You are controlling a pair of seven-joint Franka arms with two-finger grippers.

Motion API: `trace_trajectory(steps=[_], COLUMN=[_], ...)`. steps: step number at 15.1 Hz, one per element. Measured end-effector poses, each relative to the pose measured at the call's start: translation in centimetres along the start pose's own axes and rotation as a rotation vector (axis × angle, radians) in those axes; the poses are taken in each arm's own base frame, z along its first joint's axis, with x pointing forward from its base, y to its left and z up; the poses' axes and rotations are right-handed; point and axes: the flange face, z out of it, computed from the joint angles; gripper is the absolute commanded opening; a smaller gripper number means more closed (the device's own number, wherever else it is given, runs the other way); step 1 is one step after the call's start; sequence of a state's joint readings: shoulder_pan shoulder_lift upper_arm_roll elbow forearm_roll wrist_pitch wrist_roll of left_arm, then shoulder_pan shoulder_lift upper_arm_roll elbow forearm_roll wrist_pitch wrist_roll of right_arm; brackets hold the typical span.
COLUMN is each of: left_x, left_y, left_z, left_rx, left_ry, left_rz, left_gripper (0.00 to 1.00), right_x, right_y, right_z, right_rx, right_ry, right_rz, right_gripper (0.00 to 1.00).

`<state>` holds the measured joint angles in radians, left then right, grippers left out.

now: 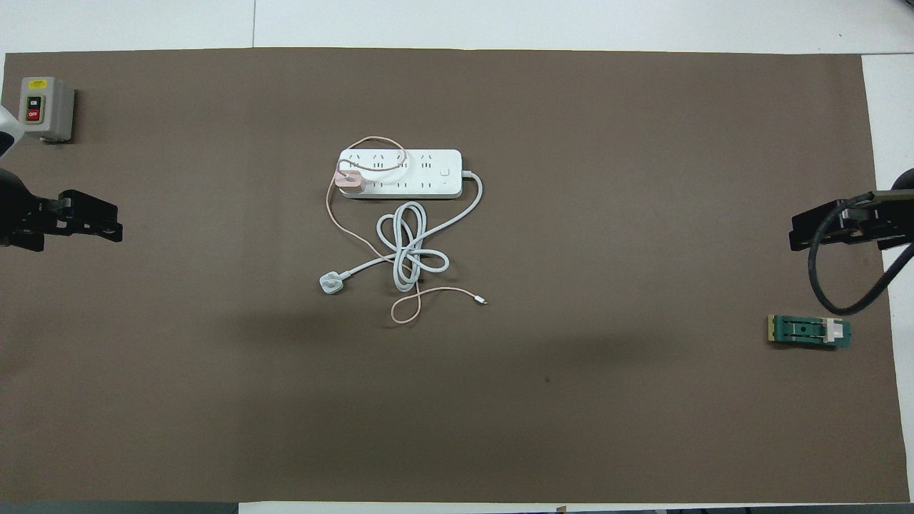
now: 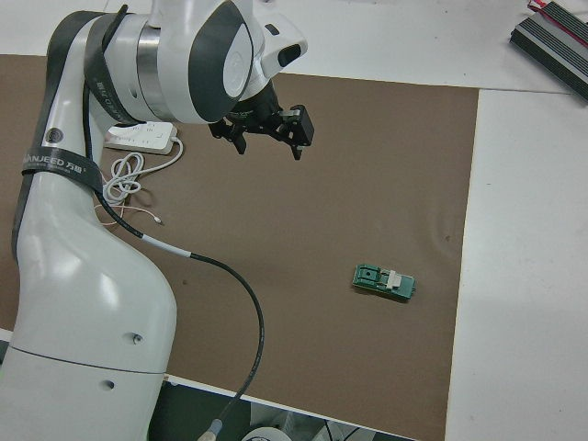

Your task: Unplug charger and place it aside

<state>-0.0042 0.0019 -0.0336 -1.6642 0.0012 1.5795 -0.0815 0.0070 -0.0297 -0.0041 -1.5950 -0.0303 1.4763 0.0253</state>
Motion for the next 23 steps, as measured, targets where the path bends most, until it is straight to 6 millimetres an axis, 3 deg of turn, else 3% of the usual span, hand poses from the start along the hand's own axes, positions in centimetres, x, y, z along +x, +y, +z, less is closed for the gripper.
trace_trajectory(steps=[13,15,18,23], left_x=[0.1,0.3,1.3,6.5], left_y=[0.0,1.5,6.0,12.0], left_z=[-0.3,0.4,2.2,6.0], left_rx=[-0.004,-0.018,-0.08,-0.13], left_ry=[0.025,0.043,0.044,-0.011], left_rz=[-0.069,-0.248,-0.539,-0.996], left_gripper=[1.0,1.0,1.0,1.0], right_x=[0.0,0.0,0.0,0.2], right_y=[0.0,0.0,0.0,-0.7], right_z=[0.0,0.0,0.0,0.1], right_rx=[0.0,0.0,0.0,0.027], right_ry=[0.0,0.0,0.0,0.012], right_rz=[0.0,0.0,0.0,0.021], right_gripper=[1.0,1.0,1.0,1.0])
